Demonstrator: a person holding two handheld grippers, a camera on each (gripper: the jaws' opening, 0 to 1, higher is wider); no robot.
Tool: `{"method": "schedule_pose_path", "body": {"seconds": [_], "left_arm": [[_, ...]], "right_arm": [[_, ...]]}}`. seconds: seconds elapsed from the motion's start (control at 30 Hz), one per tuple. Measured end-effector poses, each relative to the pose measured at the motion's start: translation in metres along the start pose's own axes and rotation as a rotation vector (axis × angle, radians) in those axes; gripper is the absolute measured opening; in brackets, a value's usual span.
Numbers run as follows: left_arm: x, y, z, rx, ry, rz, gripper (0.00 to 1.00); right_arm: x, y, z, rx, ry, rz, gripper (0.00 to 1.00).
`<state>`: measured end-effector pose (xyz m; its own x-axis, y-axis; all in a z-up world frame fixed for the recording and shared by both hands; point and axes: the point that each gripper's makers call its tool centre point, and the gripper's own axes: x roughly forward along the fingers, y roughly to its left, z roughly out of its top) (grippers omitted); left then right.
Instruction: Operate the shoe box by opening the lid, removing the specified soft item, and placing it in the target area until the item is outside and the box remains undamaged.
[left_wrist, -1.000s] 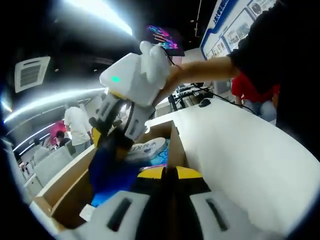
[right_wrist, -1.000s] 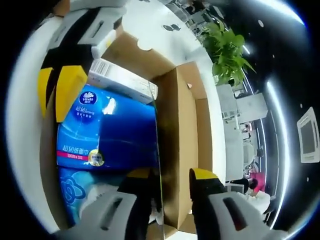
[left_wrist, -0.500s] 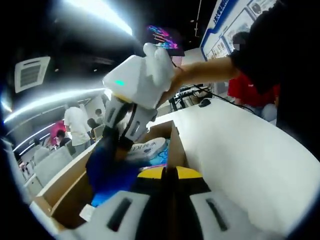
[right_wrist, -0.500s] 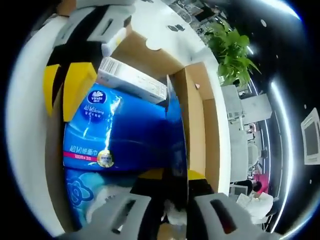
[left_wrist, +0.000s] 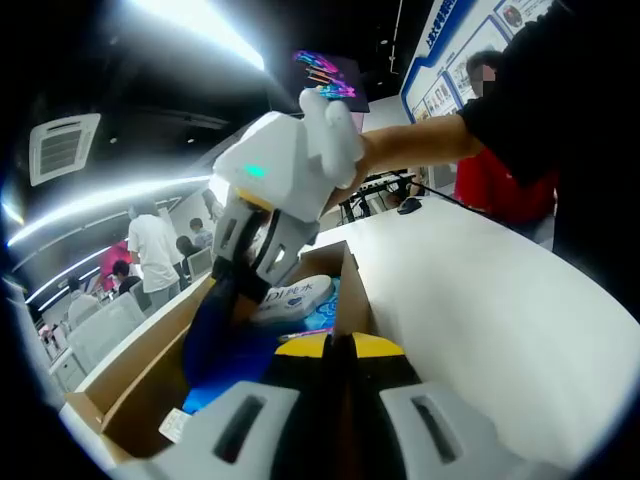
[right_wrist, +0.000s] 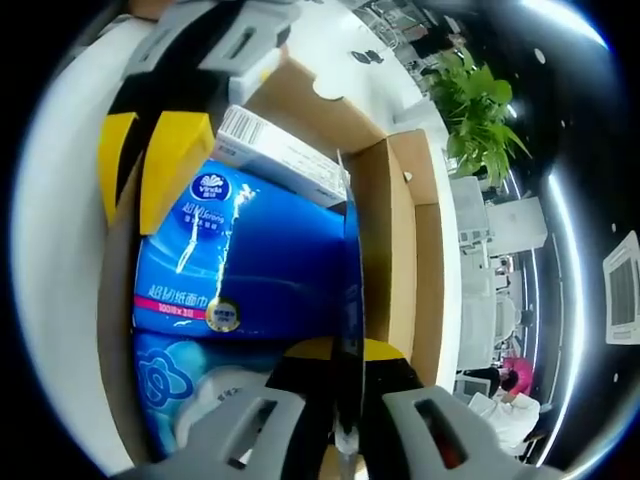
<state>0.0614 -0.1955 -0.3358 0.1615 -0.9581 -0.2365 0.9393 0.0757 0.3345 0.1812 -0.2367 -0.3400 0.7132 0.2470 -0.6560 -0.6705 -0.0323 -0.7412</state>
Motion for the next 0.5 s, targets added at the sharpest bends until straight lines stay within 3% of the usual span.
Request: {"method": "schedule_pose_path", "body": {"seconds": [0.5], "left_arm": [[-0.001,0.003,-0.007,0.002,0.0,0.002,0.06]], "right_arm": [[-0.033,-0.01,-0.008,-0.046,-0.001,-0.082,0.02]]}}
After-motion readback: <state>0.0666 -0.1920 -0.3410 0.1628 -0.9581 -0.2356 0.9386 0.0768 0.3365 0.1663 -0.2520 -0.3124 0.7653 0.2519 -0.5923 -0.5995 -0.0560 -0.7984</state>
